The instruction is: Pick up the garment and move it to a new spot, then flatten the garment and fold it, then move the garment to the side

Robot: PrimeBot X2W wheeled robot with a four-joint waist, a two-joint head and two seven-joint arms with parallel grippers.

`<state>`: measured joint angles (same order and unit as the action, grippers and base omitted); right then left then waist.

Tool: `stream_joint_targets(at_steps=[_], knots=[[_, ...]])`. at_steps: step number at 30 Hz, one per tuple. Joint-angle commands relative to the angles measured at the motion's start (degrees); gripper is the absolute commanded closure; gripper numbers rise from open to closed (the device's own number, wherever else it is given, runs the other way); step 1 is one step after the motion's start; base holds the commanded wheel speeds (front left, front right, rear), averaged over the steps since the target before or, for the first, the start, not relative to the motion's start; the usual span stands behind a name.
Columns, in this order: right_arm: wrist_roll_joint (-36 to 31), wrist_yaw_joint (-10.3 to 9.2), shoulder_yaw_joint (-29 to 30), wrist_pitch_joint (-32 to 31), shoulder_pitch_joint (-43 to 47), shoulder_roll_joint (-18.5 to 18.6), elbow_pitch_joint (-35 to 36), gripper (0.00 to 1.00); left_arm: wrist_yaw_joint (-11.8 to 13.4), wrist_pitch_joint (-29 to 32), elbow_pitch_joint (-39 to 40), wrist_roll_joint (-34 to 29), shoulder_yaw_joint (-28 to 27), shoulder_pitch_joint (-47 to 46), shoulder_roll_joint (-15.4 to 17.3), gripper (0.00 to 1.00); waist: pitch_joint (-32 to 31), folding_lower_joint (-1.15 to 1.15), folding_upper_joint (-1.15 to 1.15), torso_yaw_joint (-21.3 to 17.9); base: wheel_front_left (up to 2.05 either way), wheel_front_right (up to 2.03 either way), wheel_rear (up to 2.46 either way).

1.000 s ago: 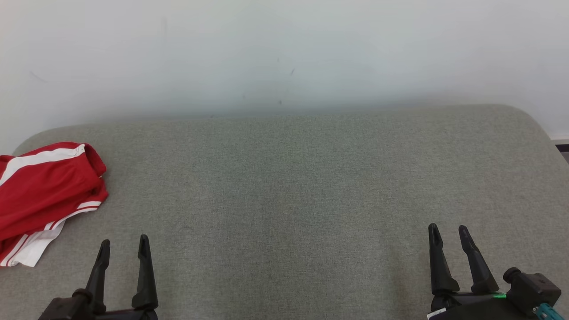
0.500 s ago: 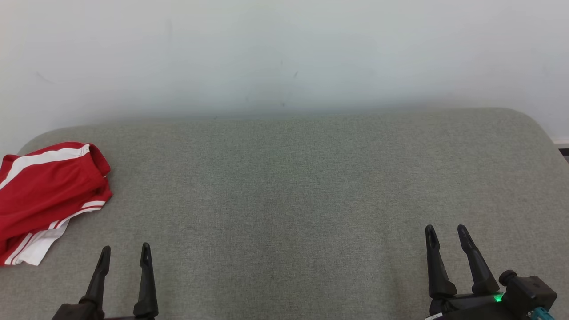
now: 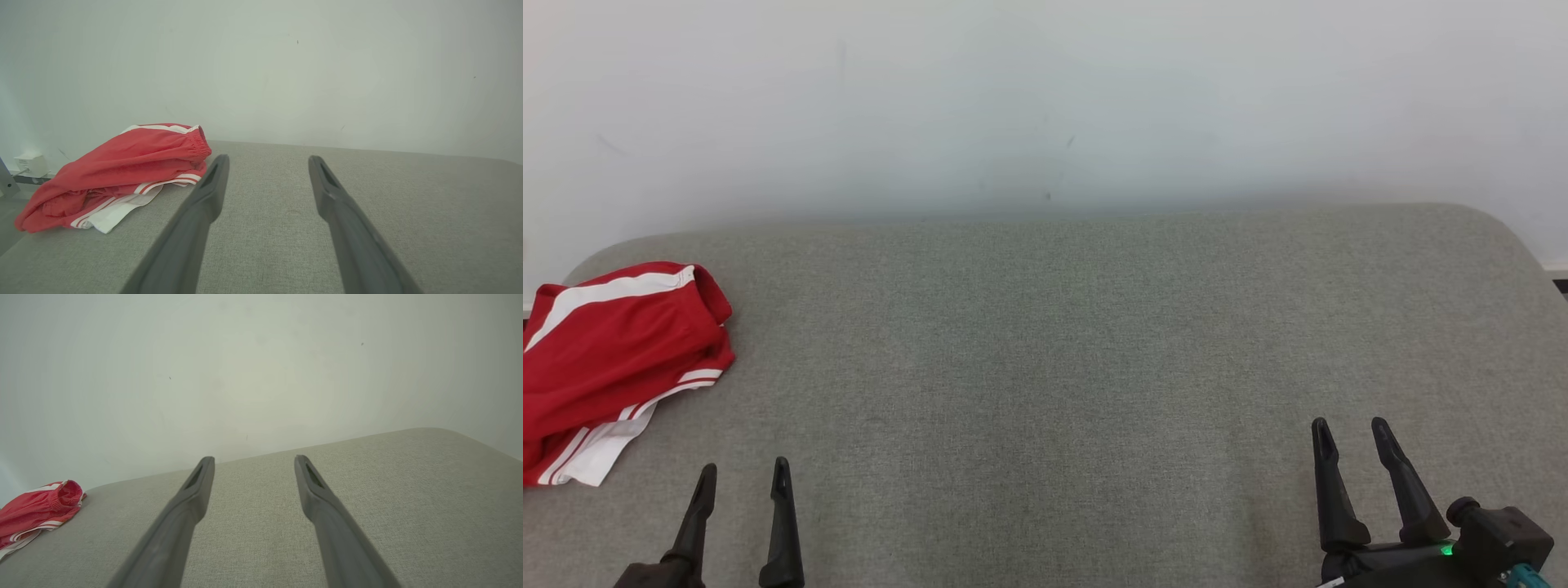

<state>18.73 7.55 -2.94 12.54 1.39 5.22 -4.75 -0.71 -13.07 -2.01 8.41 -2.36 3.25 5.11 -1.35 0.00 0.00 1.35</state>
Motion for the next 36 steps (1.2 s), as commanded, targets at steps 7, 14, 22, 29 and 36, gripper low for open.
stream_joint_targets(at_steps=[7, 14, 22, 29, 36], knots=[[0.33, -0.12, 0.99, -2.31, 0.99, -0.16, 1.37, 0.0, 0.65, 1.32, 0.79, 0.65, -0.26, 0.86, 0.51, 0.0, 0.04, 0.0, 0.0, 0.17, 0.0, 0.0, 0.0], [-0.16, -0.12, 1.17, -3.65, 1.16, -0.45, 2.35, 0.0, 1.41, 2.28, 1.62, 0.54, 0.09, 0.93, 0.62, 0.0, 0.26, 0.0, 0.0, 0.36, 0.0, 0.0, 0.0], [-0.24, -0.12, 1.31, -4.25, 1.76, -0.67, 1.97, 0.0, 2.64, 2.92, 1.56, 0.35, 0.1, 0.77, 0.77, 0.0, 0.61, 0.0, 0.0, 1.36, 0.0, 0.0, 0.0], [0.15, -0.12, 1.06, -4.16, 1.92, -0.83, 1.16, 0.0, 2.57, 1.67, 1.11, 0.98, 0.1, -0.61, 1.0, 0.0, 1.3, 0.0, 0.0, 4.54, 0.0, 0.0, 0.0], [0.65, -0.12, 0.85, -3.58, 1.75, -0.89, 0.28, 0.0, 2.76, -0.19, 0.02, 1.32, -0.09, -1.48, 1.02, 0.0, 2.32, 0.0, 0.0, 10.08, 0.0, 0.0, 0.0]])
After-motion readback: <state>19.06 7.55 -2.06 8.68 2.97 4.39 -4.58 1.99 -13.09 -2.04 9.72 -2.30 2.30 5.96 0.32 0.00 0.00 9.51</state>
